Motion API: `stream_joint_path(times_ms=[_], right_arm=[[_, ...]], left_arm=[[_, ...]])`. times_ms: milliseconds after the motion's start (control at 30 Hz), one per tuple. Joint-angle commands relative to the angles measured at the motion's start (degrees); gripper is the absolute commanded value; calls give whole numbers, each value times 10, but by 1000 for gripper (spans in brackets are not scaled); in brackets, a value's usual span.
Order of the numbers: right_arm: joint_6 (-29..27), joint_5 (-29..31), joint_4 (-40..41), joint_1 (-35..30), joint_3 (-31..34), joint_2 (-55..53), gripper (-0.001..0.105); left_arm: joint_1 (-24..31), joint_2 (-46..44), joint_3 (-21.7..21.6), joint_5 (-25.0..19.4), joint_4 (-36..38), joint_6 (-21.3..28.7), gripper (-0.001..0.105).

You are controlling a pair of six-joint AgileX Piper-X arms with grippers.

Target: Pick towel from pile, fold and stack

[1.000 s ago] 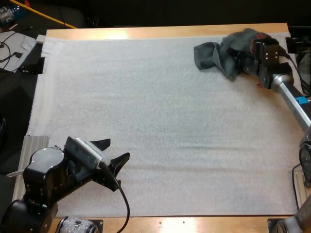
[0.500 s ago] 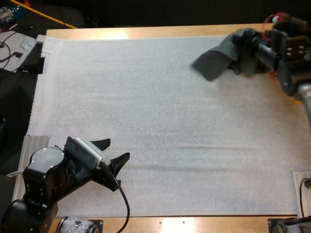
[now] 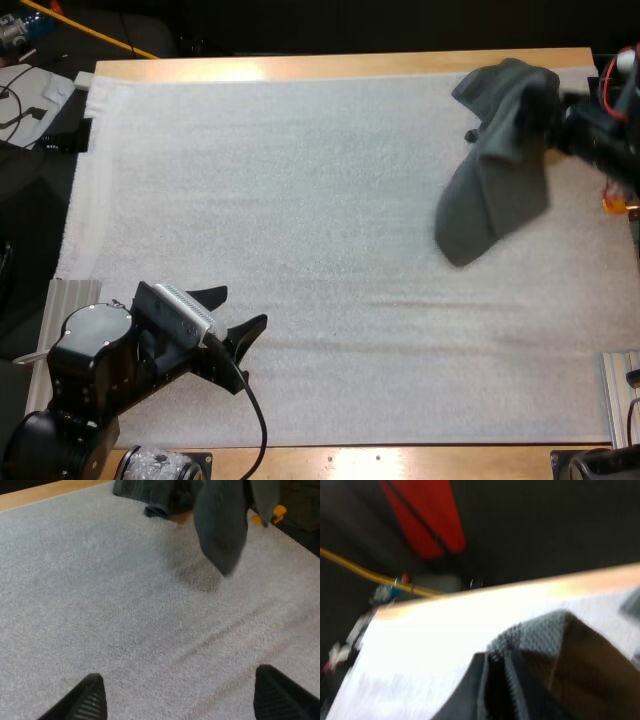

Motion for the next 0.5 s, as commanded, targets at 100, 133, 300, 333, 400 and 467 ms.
stream_joint_path(times_ms=[100,133,300,333,400,467], right_arm=[[-4,-69,150,36,-1,-102,0],[-4,-74,166,48,-1,-111,0],[6,-68,231,133,-2,-132,0],[11,-64,241,152,-1,-131,0],[15,-54,252,196,0,-125,0],[24,-37,252,238,2,-113,1]], left_arm=[[-3,0,-4,6,-4,-9,61],[-3,-1,-4,6,-3,-9,61],[-3,-2,-3,7,2,-10,61],[-3,-2,-3,8,1,-10,61],[-4,-3,-3,8,2,-10,61],[-3,-2,-3,7,4,-10,61]])
